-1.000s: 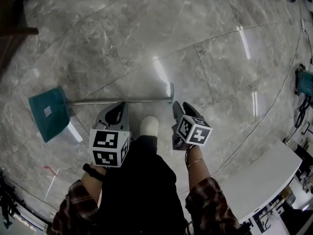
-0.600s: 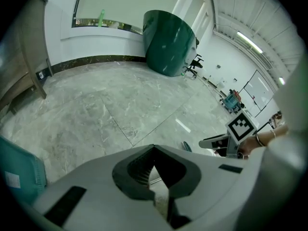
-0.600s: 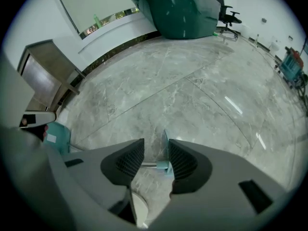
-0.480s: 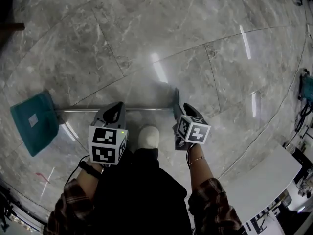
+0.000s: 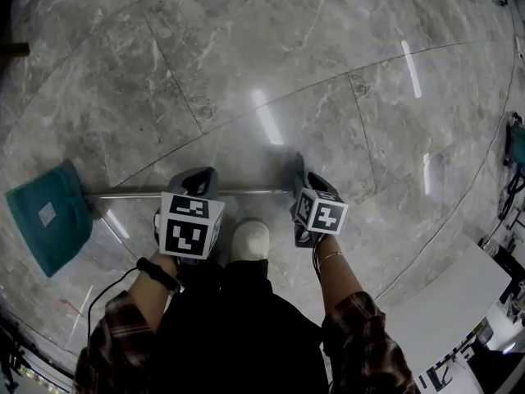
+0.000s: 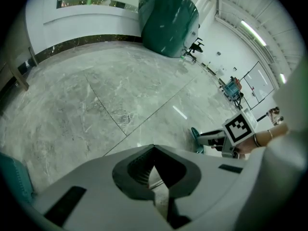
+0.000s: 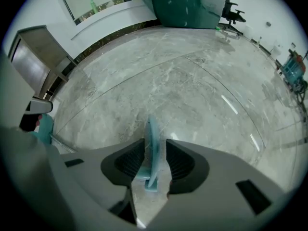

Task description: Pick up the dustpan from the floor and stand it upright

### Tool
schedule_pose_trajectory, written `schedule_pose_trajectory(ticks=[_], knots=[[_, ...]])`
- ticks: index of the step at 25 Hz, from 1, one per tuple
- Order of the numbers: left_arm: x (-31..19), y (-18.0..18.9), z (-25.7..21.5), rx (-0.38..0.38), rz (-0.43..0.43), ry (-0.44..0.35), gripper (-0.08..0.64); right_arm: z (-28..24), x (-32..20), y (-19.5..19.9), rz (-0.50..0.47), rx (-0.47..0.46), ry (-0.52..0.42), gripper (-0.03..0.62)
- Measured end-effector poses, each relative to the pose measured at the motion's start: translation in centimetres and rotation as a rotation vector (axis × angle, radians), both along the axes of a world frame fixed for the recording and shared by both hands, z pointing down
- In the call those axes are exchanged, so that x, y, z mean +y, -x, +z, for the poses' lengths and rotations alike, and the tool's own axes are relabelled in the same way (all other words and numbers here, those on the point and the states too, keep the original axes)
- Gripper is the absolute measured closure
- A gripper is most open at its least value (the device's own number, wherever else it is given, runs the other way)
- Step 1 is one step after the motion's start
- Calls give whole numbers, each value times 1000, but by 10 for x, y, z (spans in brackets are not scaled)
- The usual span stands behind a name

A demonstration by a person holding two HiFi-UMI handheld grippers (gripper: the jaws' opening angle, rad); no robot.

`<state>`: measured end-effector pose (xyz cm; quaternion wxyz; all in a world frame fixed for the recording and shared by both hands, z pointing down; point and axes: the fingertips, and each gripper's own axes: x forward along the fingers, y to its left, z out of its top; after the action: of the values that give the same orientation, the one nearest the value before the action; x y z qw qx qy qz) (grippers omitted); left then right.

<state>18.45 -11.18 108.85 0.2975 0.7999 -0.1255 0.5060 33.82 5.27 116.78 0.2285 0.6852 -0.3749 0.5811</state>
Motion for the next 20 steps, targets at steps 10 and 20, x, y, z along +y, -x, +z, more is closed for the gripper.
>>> schedule_pose_trajectory(ticks=[10, 20], knots=[[3, 1, 10, -31, 65, 36, 560, 18, 2, 7, -30, -21, 70, 523], [-3, 18, -7, -33, 35, 44, 560, -8, 2, 5, 43, -34, 64, 526]])
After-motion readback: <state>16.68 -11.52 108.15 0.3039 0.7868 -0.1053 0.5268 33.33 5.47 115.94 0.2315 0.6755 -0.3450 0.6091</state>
